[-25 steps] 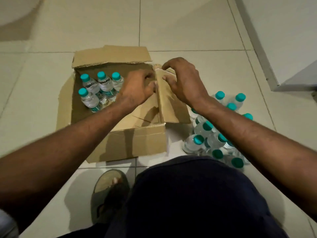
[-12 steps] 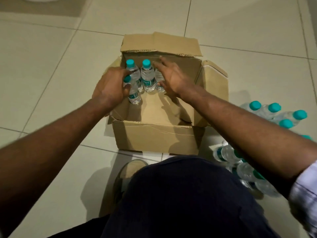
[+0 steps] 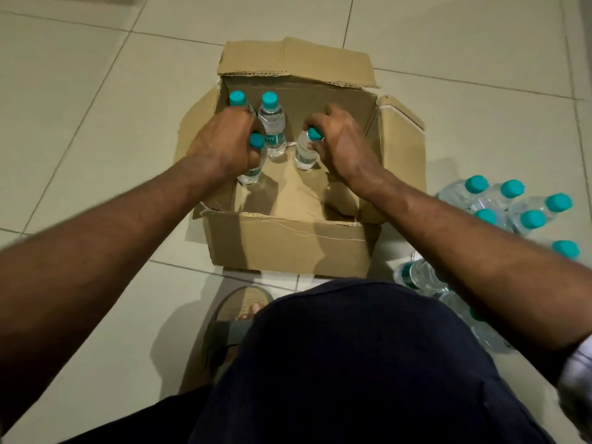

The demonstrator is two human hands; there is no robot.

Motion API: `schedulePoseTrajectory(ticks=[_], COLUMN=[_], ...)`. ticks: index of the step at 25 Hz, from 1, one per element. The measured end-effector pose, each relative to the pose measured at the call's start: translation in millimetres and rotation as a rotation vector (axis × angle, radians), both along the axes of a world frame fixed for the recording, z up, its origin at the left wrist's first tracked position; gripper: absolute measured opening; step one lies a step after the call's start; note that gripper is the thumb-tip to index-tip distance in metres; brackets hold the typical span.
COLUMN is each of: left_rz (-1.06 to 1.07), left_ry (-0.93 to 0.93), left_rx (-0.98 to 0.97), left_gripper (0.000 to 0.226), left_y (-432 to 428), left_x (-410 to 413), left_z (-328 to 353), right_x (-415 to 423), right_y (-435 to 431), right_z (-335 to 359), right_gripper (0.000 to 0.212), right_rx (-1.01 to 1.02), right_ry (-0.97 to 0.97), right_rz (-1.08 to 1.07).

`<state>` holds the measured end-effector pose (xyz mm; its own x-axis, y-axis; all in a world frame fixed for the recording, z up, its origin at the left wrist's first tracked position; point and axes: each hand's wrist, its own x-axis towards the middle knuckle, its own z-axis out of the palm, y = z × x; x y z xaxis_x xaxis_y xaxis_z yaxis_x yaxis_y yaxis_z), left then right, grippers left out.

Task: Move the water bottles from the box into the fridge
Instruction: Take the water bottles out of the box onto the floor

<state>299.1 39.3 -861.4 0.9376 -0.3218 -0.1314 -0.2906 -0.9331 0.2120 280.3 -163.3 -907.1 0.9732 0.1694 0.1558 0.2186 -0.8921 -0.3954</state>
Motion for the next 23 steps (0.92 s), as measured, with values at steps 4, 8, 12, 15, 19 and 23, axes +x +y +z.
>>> schedulePoseTrajectory(ticks=[4, 8, 12, 15, 19, 23], left_rz=[-0.001, -0.219, -0.416, -0.517, -0.576, -0.636], left_ry=[0.074, 0.016, 0.015, 0.133, 0.032, 0.036], left_rx=[-0.089, -0.131, -0.210, -0.348, -0.406, -0.418], left_gripper=[0.051, 0.056, 0.049, 0.031, 0.040, 0.036], left_y=[-27.5, -74.4, -137.9, -181.7, -215.2, -241.4], left_x=[-6.1, -22.1, -45.3, -74.9, -114.1, -135.2], left_z=[26.6, 89.8, 147.6, 173.4, 178.2, 158.2], right_x=[-32.5, -81.1, -144.5, -195.9, -257.1, -317.3], right_y=[-20.6, -52.1, -105.0, -149.3, -206.3, -232.2], right_z=[24.9, 80.5, 153.9, 193.4, 198.4, 179.9], right_gripper=[0.031, 0.028, 0.032, 0.034, 0.035, 0.030], right_rx=[0.062, 0.228, 0.271, 0.241, 0.231, 0.295], right_ry=[-0.024, -0.129, -0.167, -0.170, -0.207, -0.223], right_rz=[-0.060, -0.139, -0.243, -0.300, -0.456, -0.642])
